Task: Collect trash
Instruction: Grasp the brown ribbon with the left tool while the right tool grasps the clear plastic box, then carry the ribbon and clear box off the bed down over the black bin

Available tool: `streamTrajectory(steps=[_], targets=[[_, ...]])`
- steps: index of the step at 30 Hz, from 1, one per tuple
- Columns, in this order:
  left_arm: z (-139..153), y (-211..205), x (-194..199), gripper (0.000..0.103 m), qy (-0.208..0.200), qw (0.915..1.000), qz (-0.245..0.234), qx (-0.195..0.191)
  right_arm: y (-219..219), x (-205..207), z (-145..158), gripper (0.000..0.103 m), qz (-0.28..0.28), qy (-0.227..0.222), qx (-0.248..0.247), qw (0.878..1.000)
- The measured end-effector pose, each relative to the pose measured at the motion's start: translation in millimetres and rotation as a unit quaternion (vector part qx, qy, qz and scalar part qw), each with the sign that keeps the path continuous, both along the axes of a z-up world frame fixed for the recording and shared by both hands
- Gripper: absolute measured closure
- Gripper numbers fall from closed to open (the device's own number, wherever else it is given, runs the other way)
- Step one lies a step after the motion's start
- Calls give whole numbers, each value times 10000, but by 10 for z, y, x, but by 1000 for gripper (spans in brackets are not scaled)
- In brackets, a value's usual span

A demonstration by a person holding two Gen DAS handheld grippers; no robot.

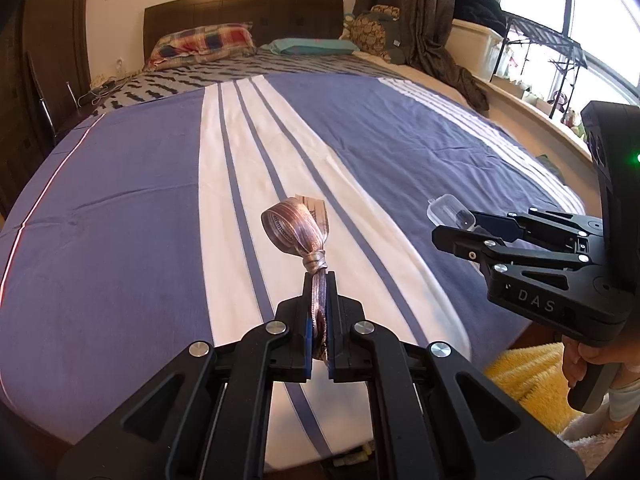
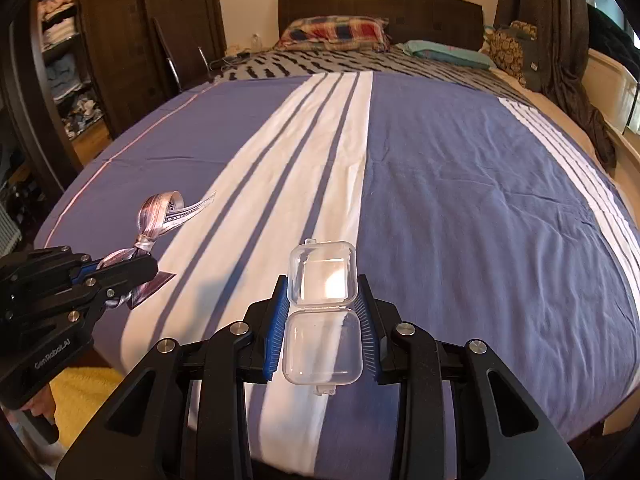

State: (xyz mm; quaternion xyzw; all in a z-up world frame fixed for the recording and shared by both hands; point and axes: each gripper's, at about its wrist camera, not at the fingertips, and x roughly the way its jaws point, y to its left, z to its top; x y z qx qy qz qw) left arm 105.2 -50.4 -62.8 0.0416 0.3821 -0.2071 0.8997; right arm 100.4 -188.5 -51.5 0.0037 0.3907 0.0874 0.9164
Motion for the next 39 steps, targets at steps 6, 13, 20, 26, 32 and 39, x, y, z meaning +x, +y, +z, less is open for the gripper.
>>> streamTrajectory(steps=[6,13,20,26,32,39], targets=[[81,62,-455,100,-203,9998,28,-24,-6,-428,35,69,7,-152,112,9998],[80,129,-887,100,-314,9994,24,-124,40,-918,-3,69,35,-300,163,9994],[-62,154,-1237,100,-235,9995,-61,-187,15,-1237,-153,69,-49,-249,247,9994],[-334,158,-1420,100,37,9998,-105,-141,-28,-1407,-397,69,-114,65,258,9996],[-682,157,-1468,100,432,9990,-125,-73,-24,-1503,-666,69,-121,376,226,9990],[-1035,192,-1472,100,837,9965,-79,-44,15,-1521,-922,69,-73,701,197,9973]])
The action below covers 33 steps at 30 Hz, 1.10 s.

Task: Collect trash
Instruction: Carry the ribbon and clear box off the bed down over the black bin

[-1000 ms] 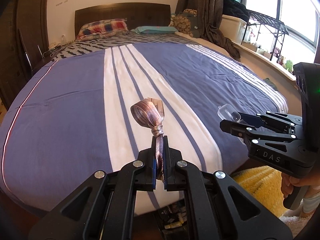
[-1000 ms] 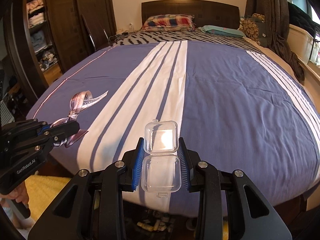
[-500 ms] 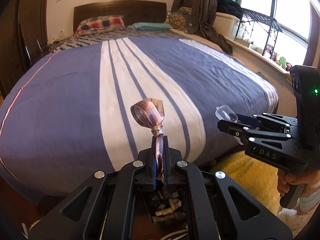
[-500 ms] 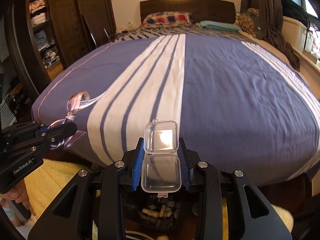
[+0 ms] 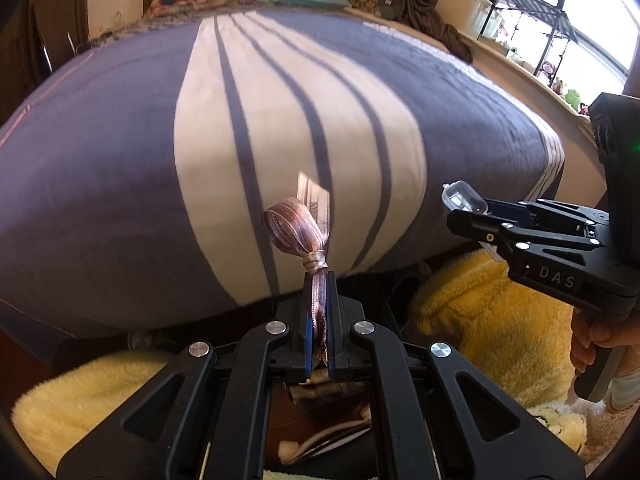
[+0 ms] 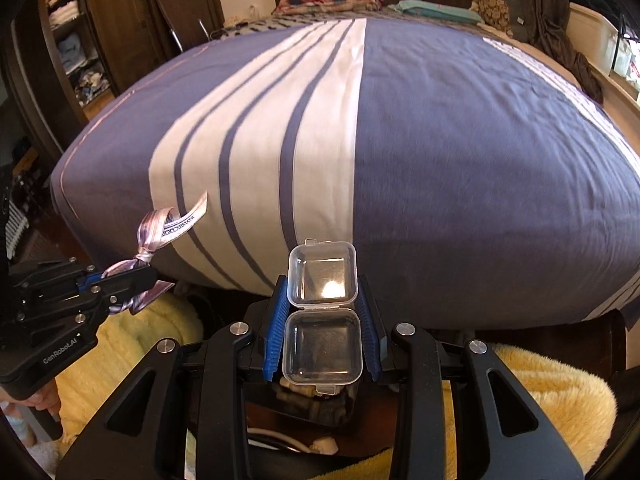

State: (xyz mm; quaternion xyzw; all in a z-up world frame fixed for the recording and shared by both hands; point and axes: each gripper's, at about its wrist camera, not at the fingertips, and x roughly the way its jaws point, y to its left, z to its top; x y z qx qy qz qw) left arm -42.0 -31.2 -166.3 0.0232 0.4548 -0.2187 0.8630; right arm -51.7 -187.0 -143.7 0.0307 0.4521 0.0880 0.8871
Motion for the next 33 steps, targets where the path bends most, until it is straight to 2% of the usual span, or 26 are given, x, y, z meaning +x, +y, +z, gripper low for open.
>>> streamTrajectory(steps=[11,23,27,33], targets=[[-642,-41,100,100,754,9971,-29,111,67,22,-505,69,82,682,161,9975],[-1329,-120,221,100,1714,9850,-184,97,129,108,-1184,69,175,1575,476,9862],[-1471,-126,244,100,1943,9806,-239,14,128,185,-1382,69,176,1841,584,9810],[-1600,-189,283,100,2136,9761,-390,24,210,299,-1450,69,132,1931,573,9794]])
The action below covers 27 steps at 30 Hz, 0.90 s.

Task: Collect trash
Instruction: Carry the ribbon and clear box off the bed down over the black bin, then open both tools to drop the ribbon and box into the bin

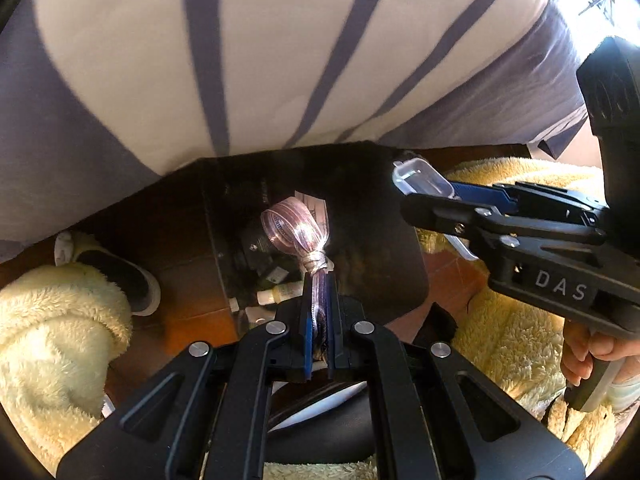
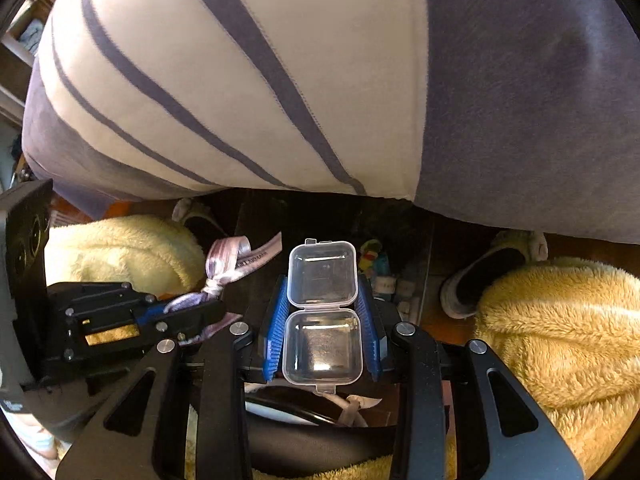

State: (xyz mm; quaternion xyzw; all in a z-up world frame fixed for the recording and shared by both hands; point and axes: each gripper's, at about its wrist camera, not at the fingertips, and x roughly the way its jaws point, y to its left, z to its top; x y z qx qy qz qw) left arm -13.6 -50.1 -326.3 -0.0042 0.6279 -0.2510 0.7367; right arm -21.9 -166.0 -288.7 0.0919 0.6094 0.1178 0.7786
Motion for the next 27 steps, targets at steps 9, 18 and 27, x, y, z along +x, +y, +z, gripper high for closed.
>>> streamTrajectory(steps=[9,18,27], targets=[[-37,-17,-6,96,74,10000,-27,42,28,90,-47,69,-75,27,-90,9999],[20,20,-10,73,-36,9997,105,216,-14,90,-10,49,-209,-69,-228,9995],[229,58,-39,20,-379,9975,312,510,-159,40,208,20,-477,-385,-363,9975]])
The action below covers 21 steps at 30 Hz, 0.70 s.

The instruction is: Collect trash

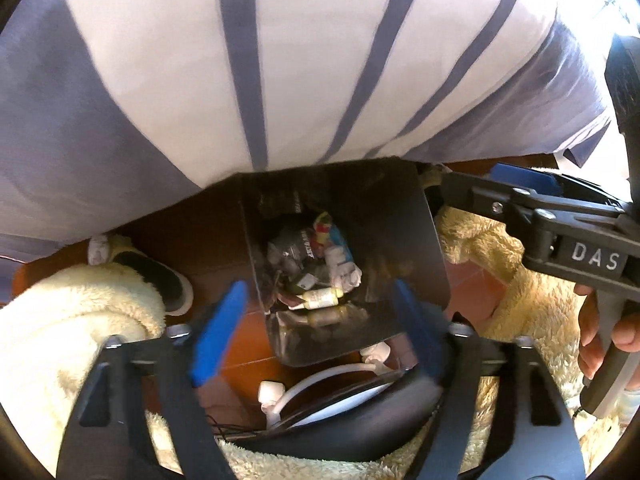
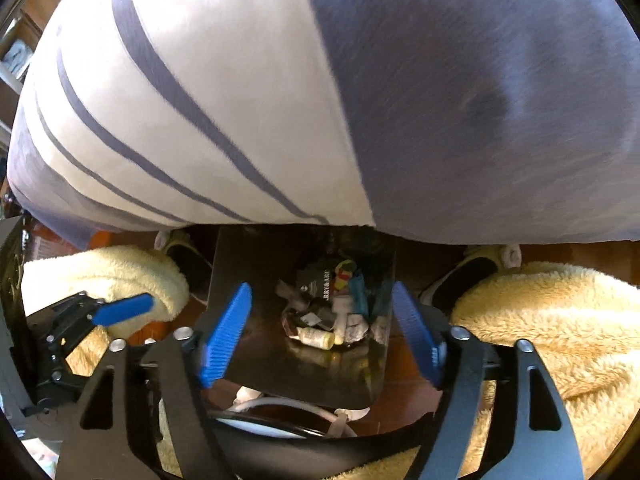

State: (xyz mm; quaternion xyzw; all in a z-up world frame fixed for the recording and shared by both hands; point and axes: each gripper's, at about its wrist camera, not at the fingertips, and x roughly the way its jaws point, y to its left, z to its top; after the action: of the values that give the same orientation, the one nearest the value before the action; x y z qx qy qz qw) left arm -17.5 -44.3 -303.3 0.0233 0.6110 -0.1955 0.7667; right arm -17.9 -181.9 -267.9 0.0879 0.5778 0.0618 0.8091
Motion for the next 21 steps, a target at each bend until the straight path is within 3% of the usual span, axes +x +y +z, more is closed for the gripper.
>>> streamTrajectory(steps=[2,4,12,21], targets=[[75,23,-12,9,-94,9999,37,-24,-29,-21,63,10,-52,-82,-48,9999],[150,38,-21,8,-181,9998,69,-27,-48,-37,128,4,-86,-146,-78,9998],[597,195,-75,8,-740,9970,217,-86,-157,-152,472,4,-194,-510,-106,9985],[1527,393,-193,8,-1907,9803,481,-202,-209,-354,1425,3,-221,-1744,-313,9839]])
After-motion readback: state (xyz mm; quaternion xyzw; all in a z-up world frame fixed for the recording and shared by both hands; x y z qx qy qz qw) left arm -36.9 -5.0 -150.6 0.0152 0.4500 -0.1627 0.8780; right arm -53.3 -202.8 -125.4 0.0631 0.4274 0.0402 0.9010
